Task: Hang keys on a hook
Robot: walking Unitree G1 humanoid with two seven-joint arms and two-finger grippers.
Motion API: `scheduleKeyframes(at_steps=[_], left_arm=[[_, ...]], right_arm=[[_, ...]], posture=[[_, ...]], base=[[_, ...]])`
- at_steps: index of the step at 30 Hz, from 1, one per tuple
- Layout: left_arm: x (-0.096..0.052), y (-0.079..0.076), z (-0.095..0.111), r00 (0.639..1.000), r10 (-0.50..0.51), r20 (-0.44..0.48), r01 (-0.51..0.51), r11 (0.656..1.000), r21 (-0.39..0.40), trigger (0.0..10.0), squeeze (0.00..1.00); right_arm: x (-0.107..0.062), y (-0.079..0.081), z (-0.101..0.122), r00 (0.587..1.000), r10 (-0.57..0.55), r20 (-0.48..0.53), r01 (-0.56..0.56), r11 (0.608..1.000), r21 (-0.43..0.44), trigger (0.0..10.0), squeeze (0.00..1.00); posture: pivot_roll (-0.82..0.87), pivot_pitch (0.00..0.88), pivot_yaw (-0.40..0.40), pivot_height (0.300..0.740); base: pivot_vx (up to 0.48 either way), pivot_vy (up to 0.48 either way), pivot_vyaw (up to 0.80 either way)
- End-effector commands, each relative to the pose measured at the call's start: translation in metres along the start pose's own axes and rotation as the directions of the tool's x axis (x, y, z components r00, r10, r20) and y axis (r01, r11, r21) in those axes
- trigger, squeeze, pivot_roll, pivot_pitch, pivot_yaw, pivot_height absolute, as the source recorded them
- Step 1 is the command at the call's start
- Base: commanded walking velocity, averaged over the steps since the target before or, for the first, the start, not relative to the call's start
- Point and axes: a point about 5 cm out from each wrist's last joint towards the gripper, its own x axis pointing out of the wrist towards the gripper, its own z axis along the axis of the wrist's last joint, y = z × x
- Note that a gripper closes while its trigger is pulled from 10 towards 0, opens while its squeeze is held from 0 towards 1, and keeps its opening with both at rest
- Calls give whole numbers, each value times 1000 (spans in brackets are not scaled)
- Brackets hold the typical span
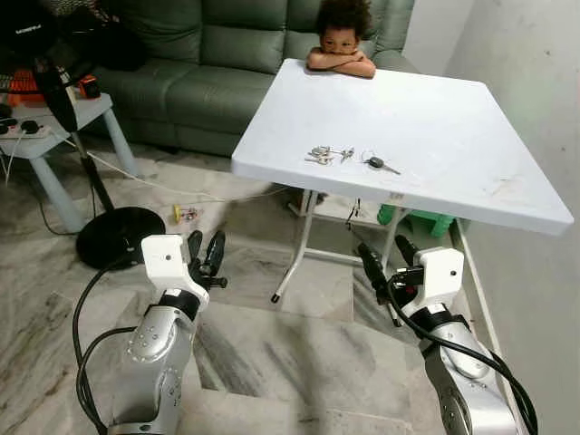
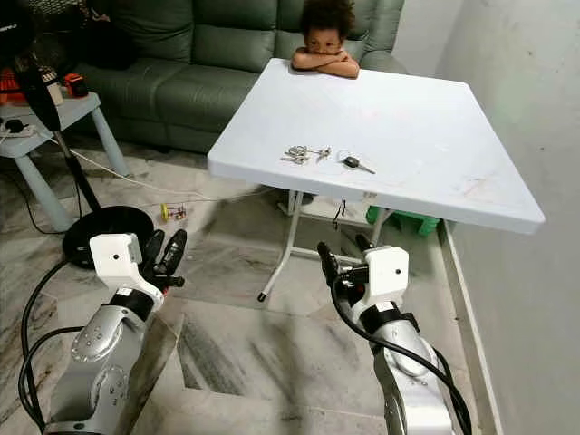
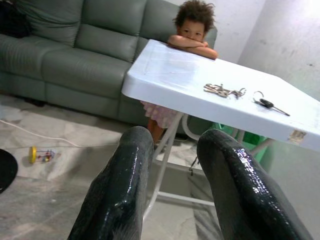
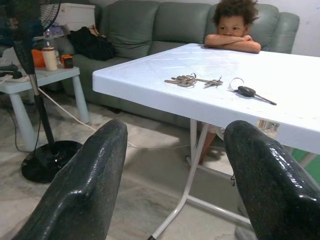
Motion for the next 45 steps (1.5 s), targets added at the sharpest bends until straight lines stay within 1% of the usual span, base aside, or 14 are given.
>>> scheduleKeyframes(at_steps=[1,7,10,15,17,23,24,25,26,29,33,35,39,45], left_arm=[[1,-1,0,1000,-7,-1,7,1000,7,10000,0],[1,4,1,1000,27,12,-27,999,-39,10000,0],[0,2,0,1000,18,4,-18,998,-52,10000,0],[1,2,-1,999,28,-18,-29,998,-50,10000,0],[2,2,-1,999,34,-26,-35,998,-46,10000,0],[1,1,0,999,34,-34,-35,999,-26,10000,0],[1,2,-1,999,36,-35,-37,999,-25,10000,0],[1,3,-1,998,41,-40,-42,999,-30,10000,0],[2,3,-1,998,41,-42,-43,999,-33,10000,0],[3,3,0,998,40,-45,-41,999,-29,10000,0],[5,2,2,999,21,-40,-22,1000,-22,10000,0],[5,-1,3,1000,-9,-29,8,999,-32,10000,0],[5,-1,2,999,-10,-32,9,1000,-7,10000,0],[5,0,4,1000,-7,-23,7,1000,-3,10000,0]], right_arm=[[1,-3,1,1000,-24,9,24,1000,1,10000,0],[2,-3,2,1000,-18,16,18,1000,-3,10000,0],[2,-2,3,999,-28,18,28,1000,8,10000,0],[3,-4,0,997,-70,-18,70,997,19,10000,0],[4,-8,-3,994,-97,-57,96,995,-11,10000,0],[2,-5,-4,996,-41,-83,44,999,27,10000,0],[2,-4,-3,997,-32,-69,33,999,19,10000,0],[3,-4,1,999,-40,-34,38,998,-49,10000,0],[3,-4,2,999,-41,-30,39,997,-71,10000,0],[3,0,-2,998,11,-66,-11,1000,-2,10000,0],[4,-1,-2,998,-10,-68,9,1000,-20,10000,0],[5,-1,0,999,-4,-47,4,1000,1,10000,0],[5,0,0,999,-1,-40,1,1000,-1,10000,0],[4,-1,1,999,-4,-37,4,1000,-1,10000,0]], posture=[[80,0,-58,740],[80,0,-58,740],[82,0,-60,740],[83,0,-64,740],[82,0,-66,740],[83,0,-69,740],[83,0,-70,740],[86,0,-70,740],[86,0,-70,740],[89,0,-69,740],[91,0,-68,740],[93,0,-67,740],[92,0,-65,740],[93,0,-66,740]], base=[[0,0,0],[0,0,0],[0,0,0],[0,0,0],[0,0,0],[0,0,0],[0,0,0],[0,0,0],[0,0,0],[0,0,0],[0,0,0],[0,0,0],[0,0,0],[0,0,0]])
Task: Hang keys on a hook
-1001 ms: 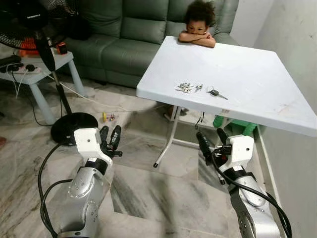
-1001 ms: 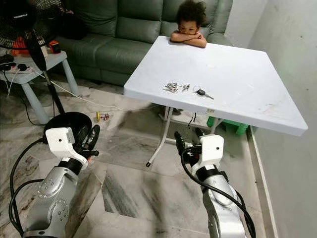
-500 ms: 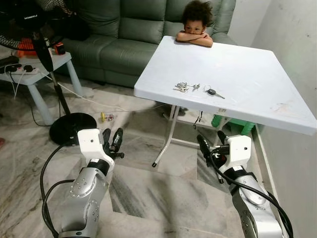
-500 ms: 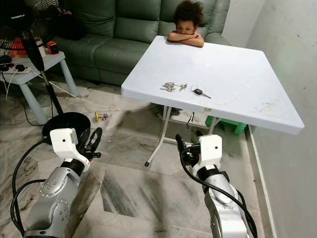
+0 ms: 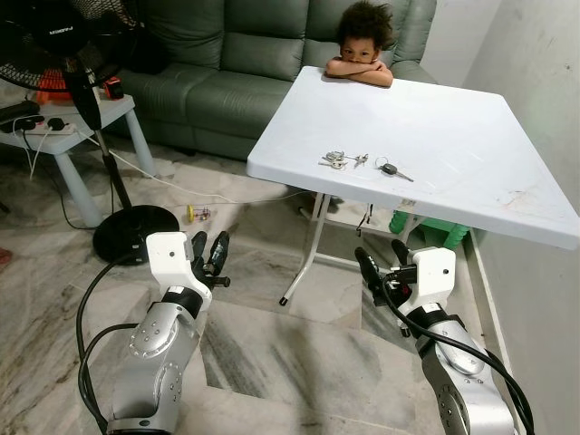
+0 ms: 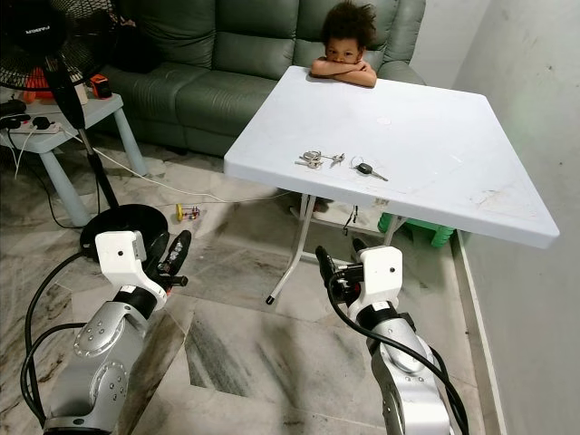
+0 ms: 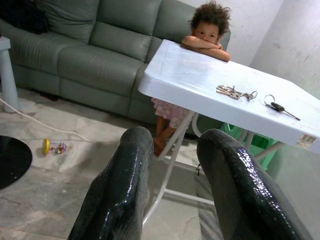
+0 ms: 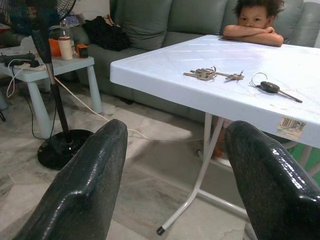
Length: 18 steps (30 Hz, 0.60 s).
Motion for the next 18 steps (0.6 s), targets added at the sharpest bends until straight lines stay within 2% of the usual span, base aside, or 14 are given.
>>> scheduleKeyframes(at_steps=[1,7,13,14,18], left_arm=[[1,-2,4,1000,-8,14,8,1000,18,10000,0],[-3,0,3,1000,-1,16,0,1000,21,10000,0],[-15,-1,2,1000,-5,12,5,1000,25,10000,0],[-22,0,2,1000,6,-1,-6,1000,30,10000,0],[-31,0,3,1000,11,-14,-11,999,32,10000,0]], right_arm=[[0,-2,6,1000,-7,25,8,1000,-1,10000,0],[-4,0,6,999,-10,32,10,1000,13,10000,0],[-17,4,4,1000,-13,20,12,999,33,10000,0],[-23,5,2,1000,-9,5,9,999,41,10000,0],[-30,6,4,1000,-6,0,6,999,43,10000,0]], posture=[[95,0,-66,740],[97,0,-69,740],[105,4,-78,740],[109,40,-77,740],[113,82,-78,740]], base=[[0,0,0],[0,0,0],[0,0,0],[0,0,0],[0,0,0]])
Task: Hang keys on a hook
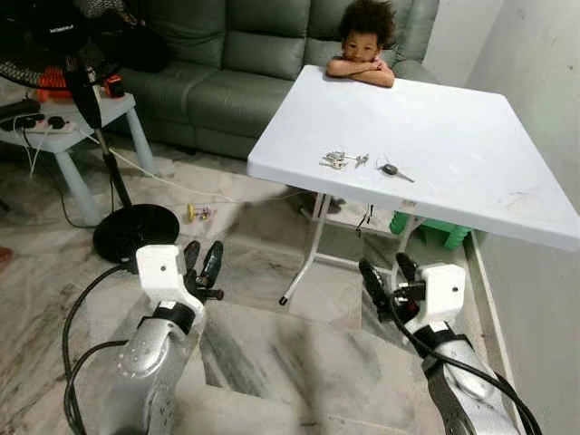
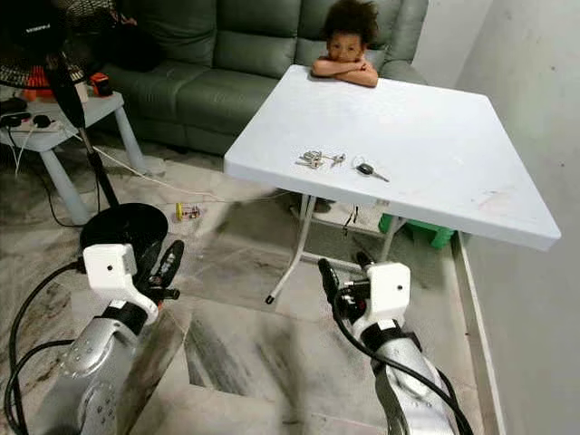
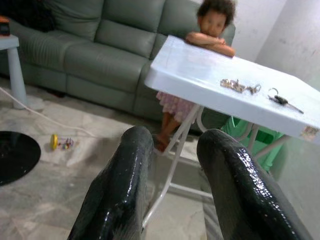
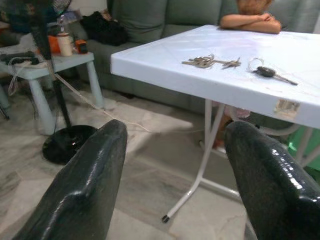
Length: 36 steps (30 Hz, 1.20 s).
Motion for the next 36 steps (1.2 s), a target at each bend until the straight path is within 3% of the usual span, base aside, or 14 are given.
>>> scheduleKeyframes(at_steps=[1,11,20,27,36], left_arm=[[-6,-2,3,1000,-2,-14,2,1000,12,10000,0],[-41,-5,7,997,-4,-83,6,999,33,10000,0],[-59,-10,7,990,-5,-142,8,1000,23,10000,0],[-57,-13,9,988,-11,-151,14,1000,17,10000,0],[-24,-12,17,997,-34,-76,36,999,35,10000,0]], right_arm=[[-4,0,6,1000,6,8,-6,1000,11,10000,0],[-42,8,2,997,8,-78,-5,999,41,10000,0],[-63,17,2,991,8,-134,1,998,61,10000,0],[-62,15,6,991,-5,-136,13,998,58,10000,0],[-33,9,13,998,-5,-58,7,999,45,10000,0]], posture=[[116,106,-79,740],[115,268,-76,740],[97,342,-76,740],[91,328,-74,740],[91,215,-66,740]], base=[[0,0,0],[0,0,0],[0,0,0],[0,0,0],[0,0,0]])
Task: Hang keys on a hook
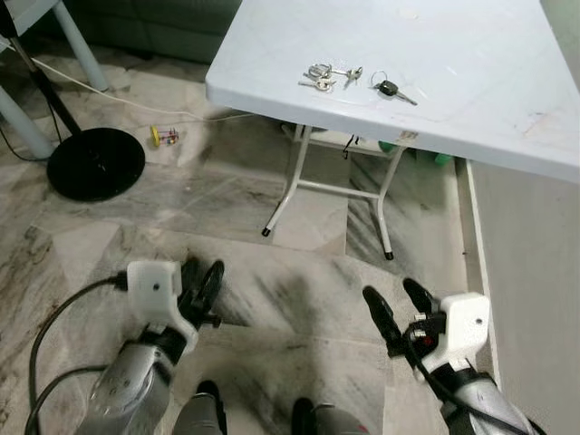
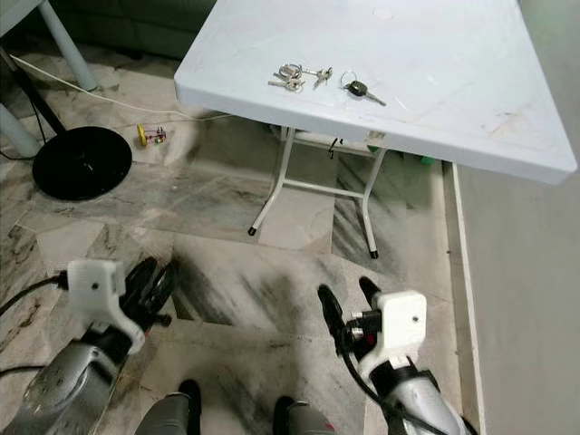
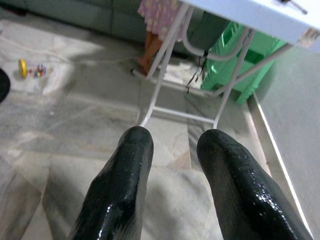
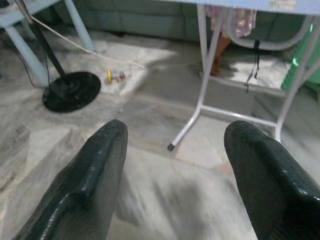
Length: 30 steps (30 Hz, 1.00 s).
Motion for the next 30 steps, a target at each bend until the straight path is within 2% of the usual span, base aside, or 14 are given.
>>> scheduleKeyframes(at_steps=[1,3,6,9,11,16,24,30], left_arm=[[5,3,-1,1000,7,8,-7,1000,-1,10000,0],[19,3,3,999,0,42,0,1000,1,10000,0],[26,3,7,998,-4,61,4,1000,-1,10000,0],[47,0,13,994,-28,104,27,1000,11,10000,0],[52,0,15,993,-33,118,32,999,12,10000,0],[68,0,22,986,-41,160,38,999,26,10000,0],[83,5,24,980,-34,198,26,999,42,10000,0],[86,4,18,979,-35,200,26,999,47,10000,0]], right_arm=[[3,-8,-1,999,-36,2,36,999,-5,10000,0],[15,-13,4,999,-35,36,35,999,-18,10000,0],[21,-15,7,998,-34,54,35,999,-26,10000,0],[38,-24,17,994,-37,106,43,998,-51,10000,0],[42,-25,19,992,-35,118,42,998,-54,10000,0],[55,-30,23,989,-22,149,33,997,-69,10000,0],[68,-34,21,985,0,170,14,997,-81,10000,0],[75,-36,22,982,4,190,11,997,-81,10000,0]], posture=[[90,185,-66,740],[88,131,-63,740],[84,107,-63,740],[77,40,-63,740],[77,16,-64,740],[83,0,-64,740],[98,0,-70,740],[101,0,-72,740]], base=[[0,0,0],[0,0,0],[0,0,0],[0,0,0],[0,0,0],[0,0,0],[0,0,0],[0,0,0]])
